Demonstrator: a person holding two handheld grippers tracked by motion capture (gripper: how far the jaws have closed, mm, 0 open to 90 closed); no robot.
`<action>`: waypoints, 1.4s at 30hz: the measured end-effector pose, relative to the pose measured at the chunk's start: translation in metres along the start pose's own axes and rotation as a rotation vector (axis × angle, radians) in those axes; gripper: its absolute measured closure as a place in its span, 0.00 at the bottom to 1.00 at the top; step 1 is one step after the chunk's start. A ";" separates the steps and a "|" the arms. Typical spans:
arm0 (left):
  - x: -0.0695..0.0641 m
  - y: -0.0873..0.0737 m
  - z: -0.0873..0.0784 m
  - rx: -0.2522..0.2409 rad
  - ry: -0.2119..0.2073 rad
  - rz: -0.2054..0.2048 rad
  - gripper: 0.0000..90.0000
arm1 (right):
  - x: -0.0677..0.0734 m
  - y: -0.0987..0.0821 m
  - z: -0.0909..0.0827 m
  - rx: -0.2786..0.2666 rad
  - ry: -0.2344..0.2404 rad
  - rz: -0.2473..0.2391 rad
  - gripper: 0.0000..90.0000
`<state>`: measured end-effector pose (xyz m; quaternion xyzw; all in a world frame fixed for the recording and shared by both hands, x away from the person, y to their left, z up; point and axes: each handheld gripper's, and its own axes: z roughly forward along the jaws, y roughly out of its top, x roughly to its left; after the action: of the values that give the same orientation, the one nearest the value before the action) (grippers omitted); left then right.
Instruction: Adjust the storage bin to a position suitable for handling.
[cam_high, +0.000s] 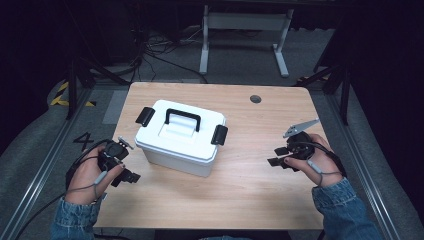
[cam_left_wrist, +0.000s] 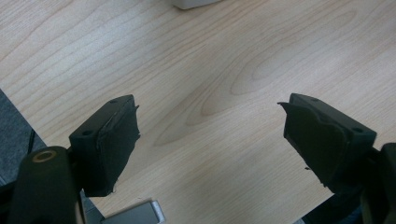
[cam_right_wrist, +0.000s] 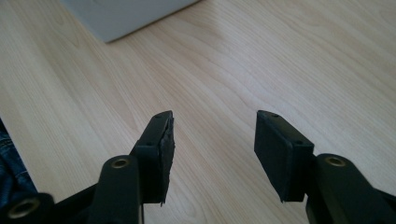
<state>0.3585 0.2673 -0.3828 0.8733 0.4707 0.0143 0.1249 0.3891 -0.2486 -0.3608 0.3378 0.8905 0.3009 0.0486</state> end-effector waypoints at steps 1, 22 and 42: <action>0.000 0.000 -0.001 0.003 -0.002 0.004 0.21 | 0.001 0.004 -0.001 -0.003 0.006 -0.005 0.53; 0.005 -0.002 -0.003 -0.027 0.016 -0.037 0.21 | 0.032 0.081 -0.006 -0.036 0.065 -0.122 0.55; 0.006 -0.004 -0.002 -0.014 0.005 -0.041 0.21 | 0.049 0.144 0.013 -0.077 0.089 -0.173 0.52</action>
<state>0.3581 0.2747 -0.3821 0.8624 0.4889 0.0171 0.1303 0.4378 -0.1264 -0.2839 0.2440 0.9053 0.3445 0.0475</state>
